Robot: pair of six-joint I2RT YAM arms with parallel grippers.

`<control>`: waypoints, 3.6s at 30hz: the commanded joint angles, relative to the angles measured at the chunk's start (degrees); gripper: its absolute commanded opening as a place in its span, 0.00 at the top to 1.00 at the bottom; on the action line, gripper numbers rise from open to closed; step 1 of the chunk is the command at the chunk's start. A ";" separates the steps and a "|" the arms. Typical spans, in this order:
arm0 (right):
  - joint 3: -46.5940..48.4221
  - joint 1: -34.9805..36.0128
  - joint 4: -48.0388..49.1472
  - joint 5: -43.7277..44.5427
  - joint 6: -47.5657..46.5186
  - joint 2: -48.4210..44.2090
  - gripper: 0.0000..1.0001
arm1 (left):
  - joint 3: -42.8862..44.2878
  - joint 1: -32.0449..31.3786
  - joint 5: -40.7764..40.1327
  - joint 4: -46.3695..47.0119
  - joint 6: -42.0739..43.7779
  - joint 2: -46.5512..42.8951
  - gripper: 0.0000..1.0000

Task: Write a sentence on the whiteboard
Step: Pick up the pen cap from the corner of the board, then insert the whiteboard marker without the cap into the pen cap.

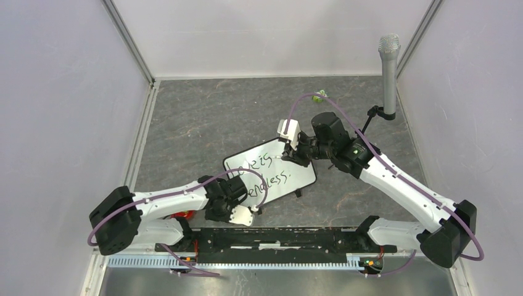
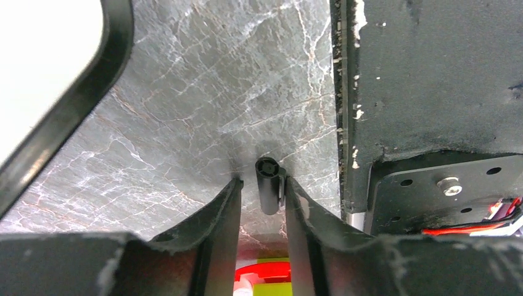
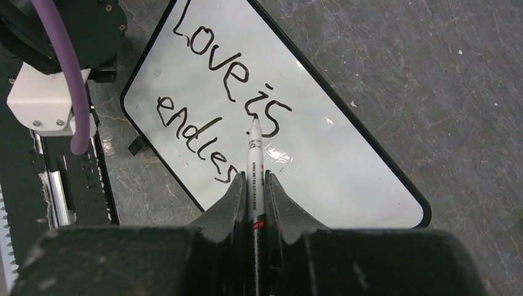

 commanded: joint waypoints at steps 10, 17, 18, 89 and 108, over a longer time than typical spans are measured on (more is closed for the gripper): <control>2.91 -0.41 0.06 -0.19 -0.10 1.36 1.00 | 6.65 -0.13 8.98 -4.14 -2.93 -2.95 0.98; 5.32 -0.46 0.24 -0.53 1.59 2.74 1.00 | 16.12 3.19 16.32 -12.17 -6.83 -3.48 0.98; 5.60 -0.45 0.17 -0.37 1.66 2.79 1.00 | 17.78 4.31 17.51 -13.22 -7.30 -3.61 0.98; 4.41 27.67 42.16 49.29 -31.78 7.33 1.00 | 20.00 49.60 45.11 68.49 -137.60 -3.73 0.98; 6.87 27.67 47.03 57.30 -34.07 12.20 1.00 | 21.36 45.25 44.27 67.96 -135.81 -3.74 0.98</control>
